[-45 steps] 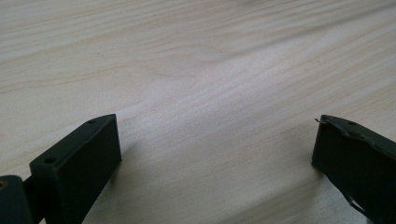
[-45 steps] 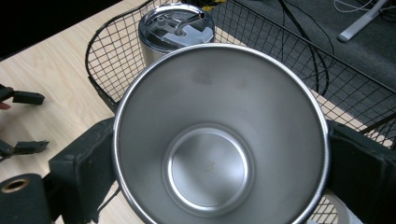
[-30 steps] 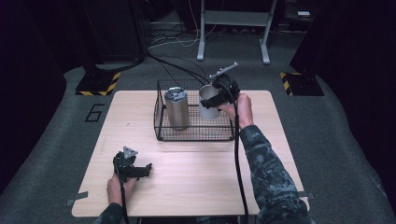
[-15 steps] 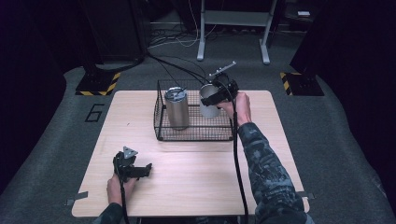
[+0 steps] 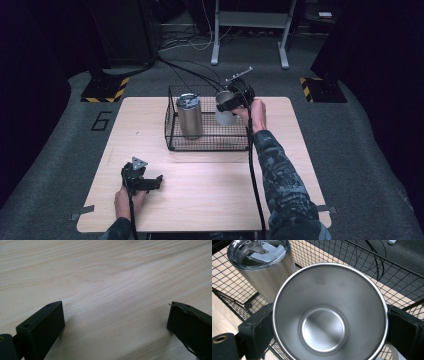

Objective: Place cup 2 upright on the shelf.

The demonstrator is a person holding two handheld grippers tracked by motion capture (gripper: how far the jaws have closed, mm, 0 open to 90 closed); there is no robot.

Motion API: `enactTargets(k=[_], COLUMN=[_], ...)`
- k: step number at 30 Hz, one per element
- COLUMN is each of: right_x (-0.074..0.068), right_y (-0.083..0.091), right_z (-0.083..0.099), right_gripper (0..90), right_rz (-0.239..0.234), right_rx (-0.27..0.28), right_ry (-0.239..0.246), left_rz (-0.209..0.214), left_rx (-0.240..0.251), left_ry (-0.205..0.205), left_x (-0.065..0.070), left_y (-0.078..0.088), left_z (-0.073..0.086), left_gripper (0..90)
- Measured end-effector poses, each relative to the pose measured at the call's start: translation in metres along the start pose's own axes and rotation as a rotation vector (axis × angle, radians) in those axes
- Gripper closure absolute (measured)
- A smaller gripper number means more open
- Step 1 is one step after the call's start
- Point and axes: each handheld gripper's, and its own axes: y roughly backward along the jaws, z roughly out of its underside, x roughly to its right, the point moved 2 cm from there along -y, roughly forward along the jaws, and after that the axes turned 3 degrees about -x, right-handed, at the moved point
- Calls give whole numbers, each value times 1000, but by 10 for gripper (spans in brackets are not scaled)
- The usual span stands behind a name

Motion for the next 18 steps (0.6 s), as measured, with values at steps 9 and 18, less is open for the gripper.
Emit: enactTargets(k=[9,18], right_x=[1,6], right_y=[-11,-22], right_z=[0,3], right_gripper=[60,60], right_rz=[-1,1], right_rx=[-9,-28], right_ry=[-6,-25], left_rz=[1,0], left_rx=[8,11], left_ry=[6,4], left_x=[0,1], left_y=[-1,-1], left_z=[0,0], left_gripper=[8,9])
